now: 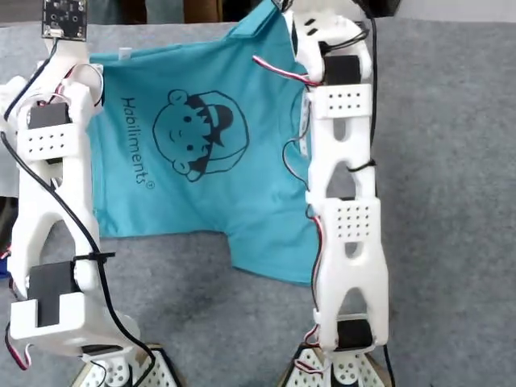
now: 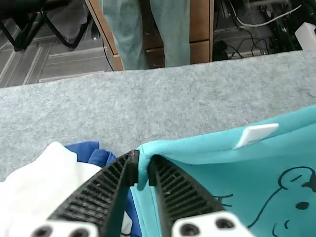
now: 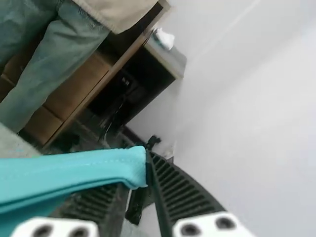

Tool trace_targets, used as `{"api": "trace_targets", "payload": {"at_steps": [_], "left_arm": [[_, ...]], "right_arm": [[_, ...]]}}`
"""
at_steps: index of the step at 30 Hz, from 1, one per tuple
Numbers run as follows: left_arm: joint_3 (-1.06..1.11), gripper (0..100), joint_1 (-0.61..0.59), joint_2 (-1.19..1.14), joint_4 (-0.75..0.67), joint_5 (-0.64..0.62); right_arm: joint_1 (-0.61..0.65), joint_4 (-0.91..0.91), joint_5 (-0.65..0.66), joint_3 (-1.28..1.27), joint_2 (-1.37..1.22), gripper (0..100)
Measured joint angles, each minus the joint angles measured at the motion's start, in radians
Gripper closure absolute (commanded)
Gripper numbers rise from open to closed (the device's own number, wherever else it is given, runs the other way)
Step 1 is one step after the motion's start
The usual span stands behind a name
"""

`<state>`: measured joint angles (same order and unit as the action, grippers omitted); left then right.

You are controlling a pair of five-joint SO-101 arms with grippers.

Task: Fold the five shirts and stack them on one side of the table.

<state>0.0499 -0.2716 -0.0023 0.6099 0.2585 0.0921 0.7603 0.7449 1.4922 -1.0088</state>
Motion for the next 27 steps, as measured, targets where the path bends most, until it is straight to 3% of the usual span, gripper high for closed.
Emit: {"api": "trace_targets", "payload": {"at_steps": [7, 15, 22, 27], "left_arm": [[0.0, 97, -0.032, 0.0, 0.106, 0.0], [0.0, 97, -0.014, 0.0, 0.489, 0.158], [0.121, 97, -0.055, 0.0, 0.598, 0.272], [0.258, 97, -0.086, 0.0, 0.598, 0.362]], "right_arm": [[0.0, 0.347, 0.0, 0.107, 0.0, 98.5], [0.0, 0.922, 0.0, 0.138, 0.009, 98.5], [-0.005, 1.0, 0.0, 0.117, 0.132, 98.5], [0.006, 1.003, 0.0, -0.141, 0.33, 98.5]]}}
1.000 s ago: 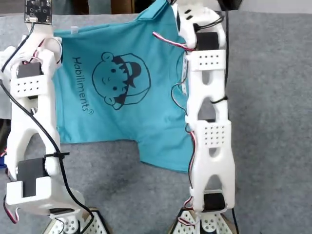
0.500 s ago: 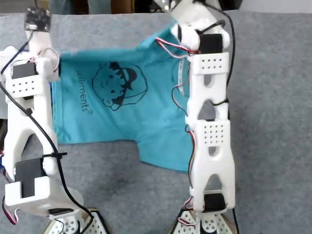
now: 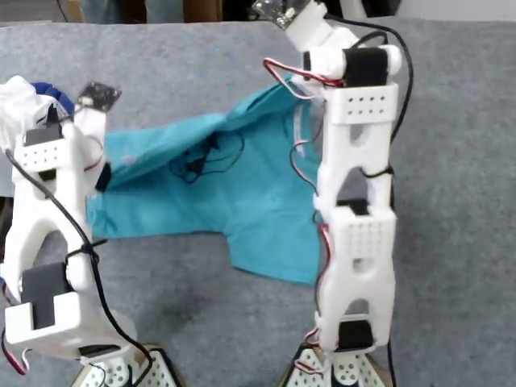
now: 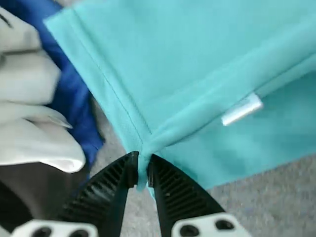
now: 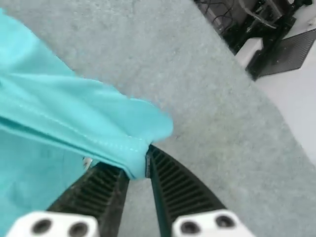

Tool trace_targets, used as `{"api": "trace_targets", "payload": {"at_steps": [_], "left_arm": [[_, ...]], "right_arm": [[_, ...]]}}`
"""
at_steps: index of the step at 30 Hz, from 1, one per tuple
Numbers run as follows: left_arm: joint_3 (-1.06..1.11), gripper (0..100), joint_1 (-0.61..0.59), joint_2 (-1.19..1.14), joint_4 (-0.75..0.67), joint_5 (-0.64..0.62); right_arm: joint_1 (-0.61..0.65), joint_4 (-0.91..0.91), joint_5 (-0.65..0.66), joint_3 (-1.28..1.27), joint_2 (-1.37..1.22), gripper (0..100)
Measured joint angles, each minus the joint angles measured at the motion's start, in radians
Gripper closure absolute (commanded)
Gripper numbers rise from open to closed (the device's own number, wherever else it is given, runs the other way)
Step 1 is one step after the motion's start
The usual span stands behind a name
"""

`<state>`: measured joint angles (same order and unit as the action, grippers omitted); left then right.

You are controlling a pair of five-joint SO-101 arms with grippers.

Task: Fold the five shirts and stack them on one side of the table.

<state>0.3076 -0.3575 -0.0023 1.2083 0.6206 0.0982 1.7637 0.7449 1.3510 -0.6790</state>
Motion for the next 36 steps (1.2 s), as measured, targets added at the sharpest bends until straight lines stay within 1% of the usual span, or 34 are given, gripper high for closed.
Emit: {"api": "trace_targets", "payload": {"at_steps": [6, 11, 16, 21, 25, 29, 36], "left_arm": [[0.04, 97, -0.048, 0.0, 0.0, 0.058], [0.061, 97, -0.06, 0.0, -0.005, 0.098], [0.17, 97, -0.06, 0.0, -0.103, 0.114], [0.221, 97, -0.06, 0.0, -0.126, 0.12], [0.221, 97, -0.06, 0.0, -0.13, 0.14], [0.221, 97, -0.06, 0.0, -0.13, 0.169], [0.221, 97, -0.06, 0.0, -0.13, 0.176]], "right_arm": [[0.055, -0.012, 0.017, -0.519, 0.285, 98.5], [0.06, -0.135, 0.018, -0.927, 0.488, 98.5], [0.063, -0.296, 0.018, -1.316, 0.683, 98.5], [0.063, -0.416, 0.018, -1.68, 0.898, 98.5], [0.092, -0.457, 0.051, -1.919, 1.068, 98.5], [0.137, -0.471, 0.054, -2.114, 1.229, 98.5], [0.144, -0.445, 0.054, -2.272, 1.453, 98.5]]}}
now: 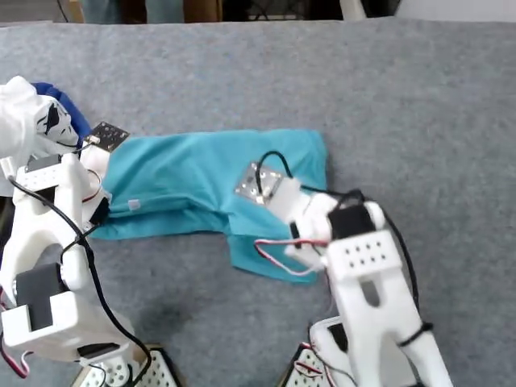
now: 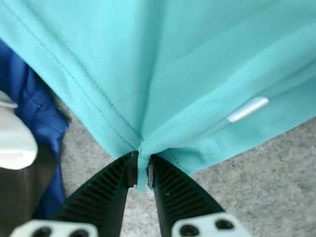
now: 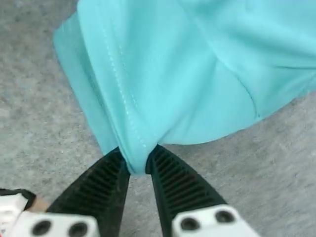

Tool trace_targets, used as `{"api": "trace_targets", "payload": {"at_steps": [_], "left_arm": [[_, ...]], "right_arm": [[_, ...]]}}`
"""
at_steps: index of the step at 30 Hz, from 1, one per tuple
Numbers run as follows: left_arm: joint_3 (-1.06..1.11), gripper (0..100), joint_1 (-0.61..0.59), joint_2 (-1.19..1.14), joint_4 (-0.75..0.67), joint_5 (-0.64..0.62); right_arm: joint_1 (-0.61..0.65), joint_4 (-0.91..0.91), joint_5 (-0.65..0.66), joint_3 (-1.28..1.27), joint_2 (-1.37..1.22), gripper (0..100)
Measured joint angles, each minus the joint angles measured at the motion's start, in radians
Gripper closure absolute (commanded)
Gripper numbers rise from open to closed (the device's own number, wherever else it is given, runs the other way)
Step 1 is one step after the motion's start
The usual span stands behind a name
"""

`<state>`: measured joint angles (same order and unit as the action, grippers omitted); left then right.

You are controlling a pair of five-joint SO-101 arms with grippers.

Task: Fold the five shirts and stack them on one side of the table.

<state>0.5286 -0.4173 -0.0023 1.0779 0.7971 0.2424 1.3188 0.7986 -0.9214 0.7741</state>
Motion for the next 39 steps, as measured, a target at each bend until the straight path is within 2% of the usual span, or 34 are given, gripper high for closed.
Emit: {"api": "trace_targets", "payload": {"at_steps": [7, 13, 22, 30, 34, 39], "left_arm": [[0.051, 97, 0.0, 0.002, 0.002, 0.081], [0.025, 97, -0.005, 0.002, 0.089, 0.091], [0.025, 97, -0.017, 0.002, 0.091, 0.153], [0.025, 95, -0.017, 0.002, 0.064, 0.158], [0.025, 84, -0.017, 0.002, 0.064, 0.16], [0.02, 81, -0.018, 0.002, 0.06, 0.115]], "right_arm": [[0.0, 0.011, 0.0, -0.129, 0.104, 98.5], [0.0, 0.009, 0.0, -0.147, 0.127, 98.5], [0.0, 0.014, 0.044, -0.226, 0.129, 98.5], [0.003, 0.014, 0.097, -0.236, 0.129, 98.2], [0.003, 0.014, 0.107, -0.245, 0.129, 87.1], [0.003, 0.015, 0.107, -0.245, 0.129, 69.4]]}}
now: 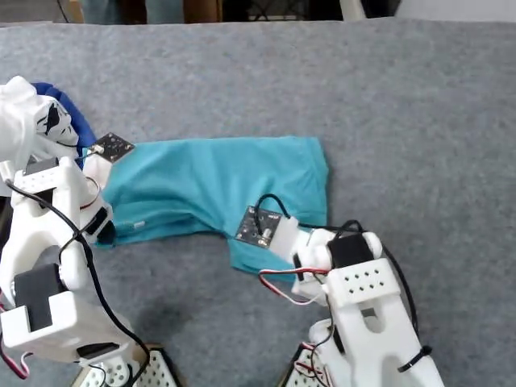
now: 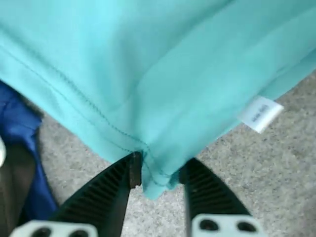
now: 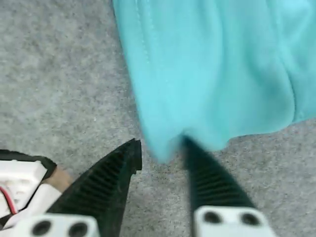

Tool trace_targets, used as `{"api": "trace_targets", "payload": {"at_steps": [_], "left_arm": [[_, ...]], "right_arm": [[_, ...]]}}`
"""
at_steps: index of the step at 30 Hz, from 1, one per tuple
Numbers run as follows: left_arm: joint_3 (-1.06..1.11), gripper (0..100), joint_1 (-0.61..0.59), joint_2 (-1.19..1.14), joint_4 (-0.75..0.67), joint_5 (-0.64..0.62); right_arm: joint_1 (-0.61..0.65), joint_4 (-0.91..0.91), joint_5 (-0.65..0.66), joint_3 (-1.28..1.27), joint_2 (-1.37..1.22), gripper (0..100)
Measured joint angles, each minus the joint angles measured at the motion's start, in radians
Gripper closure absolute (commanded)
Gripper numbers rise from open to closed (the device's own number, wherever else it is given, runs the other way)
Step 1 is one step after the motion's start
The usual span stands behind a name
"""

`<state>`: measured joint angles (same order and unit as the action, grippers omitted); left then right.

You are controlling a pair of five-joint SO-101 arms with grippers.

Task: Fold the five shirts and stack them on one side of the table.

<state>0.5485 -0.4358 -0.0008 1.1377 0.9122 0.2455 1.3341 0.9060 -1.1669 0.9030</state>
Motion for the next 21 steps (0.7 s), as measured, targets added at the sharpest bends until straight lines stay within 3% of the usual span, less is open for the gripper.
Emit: {"api": "trace_targets", "payload": {"at_steps": [14, 21], "left_arm": [[-0.37, 81, -0.052, 0.0, 0.356, -0.055], [-0.396, 81, -0.054, 0.0, 0.405, -0.055]], "right_arm": [[0.0, 0.124, 0.0, 0.186, 0.0, 67.3], [0.0, 0.135, 0.0, 0.269, 0.0, 70.6]]}}
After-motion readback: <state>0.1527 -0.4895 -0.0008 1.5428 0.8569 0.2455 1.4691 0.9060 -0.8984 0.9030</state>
